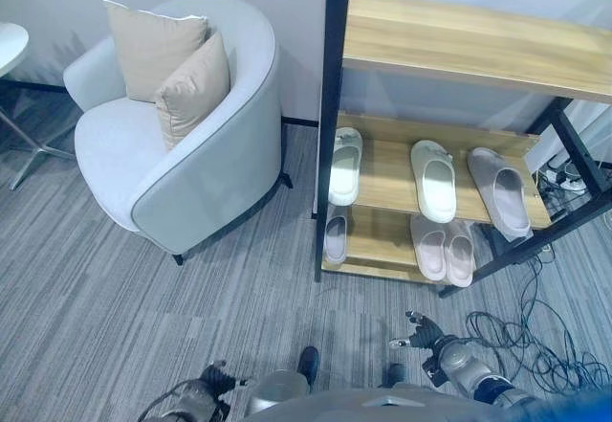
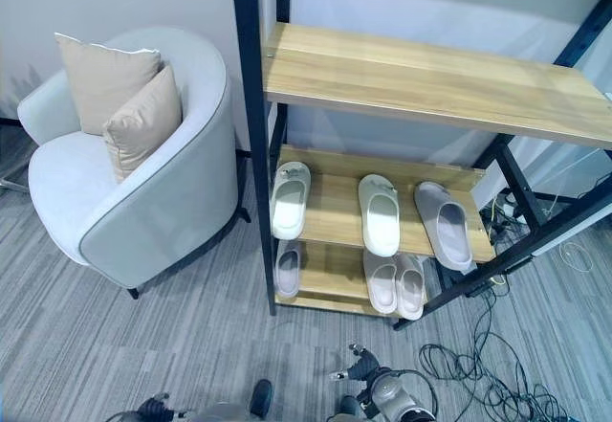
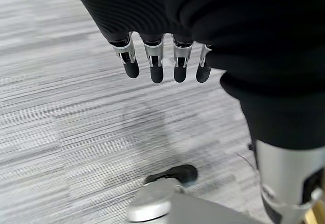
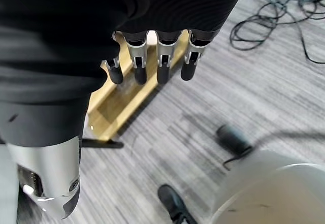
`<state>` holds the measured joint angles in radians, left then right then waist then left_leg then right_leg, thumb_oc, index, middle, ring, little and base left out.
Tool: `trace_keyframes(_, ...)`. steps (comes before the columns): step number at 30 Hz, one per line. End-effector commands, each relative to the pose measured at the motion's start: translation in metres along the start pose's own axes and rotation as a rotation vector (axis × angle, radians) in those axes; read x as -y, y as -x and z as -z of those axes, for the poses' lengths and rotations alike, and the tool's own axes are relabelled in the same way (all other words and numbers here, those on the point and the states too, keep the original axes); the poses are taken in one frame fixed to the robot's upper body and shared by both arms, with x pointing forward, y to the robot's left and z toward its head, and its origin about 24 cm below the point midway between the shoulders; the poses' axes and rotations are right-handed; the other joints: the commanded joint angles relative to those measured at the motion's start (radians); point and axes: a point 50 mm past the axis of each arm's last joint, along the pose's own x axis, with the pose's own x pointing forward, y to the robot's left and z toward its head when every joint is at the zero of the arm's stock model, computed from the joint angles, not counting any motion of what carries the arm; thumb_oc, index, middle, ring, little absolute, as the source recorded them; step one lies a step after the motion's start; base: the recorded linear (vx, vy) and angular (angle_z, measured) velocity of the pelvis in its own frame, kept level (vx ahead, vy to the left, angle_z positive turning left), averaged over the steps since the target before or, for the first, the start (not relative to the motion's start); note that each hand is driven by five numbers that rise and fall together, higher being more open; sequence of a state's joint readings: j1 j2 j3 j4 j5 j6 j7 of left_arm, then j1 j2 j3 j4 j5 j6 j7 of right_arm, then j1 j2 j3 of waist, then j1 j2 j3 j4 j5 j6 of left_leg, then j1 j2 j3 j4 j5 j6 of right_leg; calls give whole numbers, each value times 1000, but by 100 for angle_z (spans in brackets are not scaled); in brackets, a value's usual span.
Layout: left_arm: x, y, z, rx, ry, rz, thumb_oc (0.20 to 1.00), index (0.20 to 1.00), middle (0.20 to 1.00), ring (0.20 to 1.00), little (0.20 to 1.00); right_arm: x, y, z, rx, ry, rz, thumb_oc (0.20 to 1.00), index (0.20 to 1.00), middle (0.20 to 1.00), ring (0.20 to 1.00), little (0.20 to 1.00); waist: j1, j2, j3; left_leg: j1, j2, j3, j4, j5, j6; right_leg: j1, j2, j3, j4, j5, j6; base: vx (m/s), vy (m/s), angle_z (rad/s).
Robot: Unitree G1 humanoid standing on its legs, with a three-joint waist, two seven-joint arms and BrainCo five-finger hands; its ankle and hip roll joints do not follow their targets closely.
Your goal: Arrange the slippers neatly on the shoe rack.
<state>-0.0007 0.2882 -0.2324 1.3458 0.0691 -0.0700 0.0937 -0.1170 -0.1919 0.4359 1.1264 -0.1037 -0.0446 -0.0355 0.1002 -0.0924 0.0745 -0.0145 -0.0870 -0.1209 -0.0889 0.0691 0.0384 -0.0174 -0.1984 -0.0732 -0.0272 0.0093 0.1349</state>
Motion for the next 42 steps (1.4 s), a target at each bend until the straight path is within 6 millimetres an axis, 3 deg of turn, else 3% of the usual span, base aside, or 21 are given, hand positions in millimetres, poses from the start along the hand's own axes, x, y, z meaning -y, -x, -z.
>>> trace_keyframes(1,9,-3,-36,98,-7,8,1000,1000,1000,1000,1000,28,-1,-14,65,46,69,1000,1000,1000,1000,1000,4,27,5,7,59,-64,99,-141,-39,50,58,-55,10,-21,1,72,-140,25)
trace_keyframes(3,13,-2,-38,110,-7,16,1000,1000,1000,1000,1000,29,0,-15,72,42,77,1000,1000,1000,1000,1000,4,29,3,18,65,-73,89,-137,-47,71,67,-70,-8,-26,-5,65,-126,8)
trace_keyframes(4,7,-3,-39,121,3,14,1000,1000,1000,1000,1000,58,7,-13,123,-14,119,1000,1000,1000,1000,1000,-4,19,-5,29,74,-72,74,-130,-55,86,76,-80,-26,-28,-8,55,-126,21)
trace_keyframes(5,3,-3,-39,131,3,12,1000,1000,1000,1000,1000,62,9,-11,118,21,139,1000,1000,1000,1000,1000,-7,17,-4,40,80,-72,61,-124,-57,100,83,-86,-38,-27,-10,59,-179,20)
trace_keyframes(7,4,-3,-41,141,-3,8,1000,1000,1000,1000,1000,59,11,-8,144,-41,132,1000,1000,1000,1000,1000,-19,23,4,57,89,-71,24,-100,-62,113,97,-88,-56,-28,-14,19,-110,3)
trace_keyframes(13,10,-2,-43,144,-9,22,1000,1000,1000,1000,1000,54,9,-26,212,-51,113,1000,1000,1000,1000,1000,-24,31,1,50,95,-79,2,-84,-70,113,105,-108,-60,-38,-17,1,-20,-2)
trace_keyframes(15,14,-2,-45,153,-13,29,1000,1000,1000,1000,1000,42,10,-49,305,-11,55,1000,1000,1000,1000,1000,-17,35,5,46,95,-89,2,-79,-76,115,108,-124,-60,-45,-21,-11,-9,16)
trace_keyframes(17,15,-2,-46,156,-16,32,1000,1000,1000,1000,1000,38,10,-55,326,10,39,1000,1000,1000,1000,1000,-16,35,6,45,94,-92,2,-79,-77,116,109,-128,-60,-47,-22,-1,-3,19)
trace_keyframes(20,21,-1,-50,177,-43,45,1000,1000,1000,1000,1000,17,21,-102,529,109,-101,1000,1000,1000,1000,1000,-2,38,15,44,96,-95,2,-77,-83,118,111,-136,-60,-52,-22,-7,10,17)
trace_keyframes(23,23,0,-51,185,-55,52,1000,1000,1000,1000,1000,12,26,-114,584,135,-144,1000,1000,1000,1000,1000,1,38,19,43,96,-97,2,-76,-84,118,112,-138,-60,-52,-22,0,0,0)
trace_keyframes(25,27,0,-51,191,-68,64,1000,1000,1000,1000,1000,7,37,-136,687,211,-201,1000,1000,1000,1000,1000,5,37,23,39,97,-99,2,-76,-86,114,113,-139,-60,-53,-22,0,0,0)
trace_keyframes(26,28,0,-52,195,-68,65,1000,1000,1000,1000,1000,13,53,-157,807,274,-207,1000,1000,1000,1000,1000,4,36,24,34,98,-97,2,-76,-88,109,114,-138,-60,-54,-21,0,0,0)
trace_keyframes(31,31,1,-48,195,-48,58,1000,1000,1000,1000,1000,45,89,-179,1016,331,-46,1000,1000,1000,1000,1000,-12,41,21,30,98,-92,2,-77,-88,104,113,-134,-60,-53,-17,7,15,-1)
trace_keyframes(35,41,3,-42,173,12,86,1000,1000,1000,1000,1000,96,120,-176,1120,274,278,1000,1000,1000,1000,1000,-34,51,12,23,94,-94,2,-78,-88,99,110,-141,-60,-52,-14,36,40,-1)
trace_keyframes(37,44,4,-41,175,4,96,1000,1000,1000,1000,1000,109,125,-175,1120,283,392,1000,1000,1000,1000,1000,-36,54,10,22,93,-94,2,-79,-87,99,109,-144,-60,-52,-13,36,22,4)
trace_keyframes(40,46,5,-40,181,-4,102,1000,1000,1000,1000,1000,140,128,-168,1044,375,629,1000,1000,1000,1000,1000,-31,55,10,21,91,-96,2,-82,-84,98,109,-147,-60,-53,-12,47,9,0)
trace_keyframes(41,47,5,-38,186,-23,104,1000,1000,1000,1000,1000,162,128,-162,962,438,769,1000,1000,1000,1000,1000,-23,56,10,17,87,-99,2,-83,-82,95,108,-149,-60,-53,-11,53,-1,2)
trace_keyframes(42,47,5,-38,186,-27,103,1000,1000,1000,1000,1000,171,129,-160,936,454,819,1000,1000,1000,1000,1000,-21,56,11,15,86,-101,2,-83,-81,93,107,-150,-60,-52,-10,44,0,0)
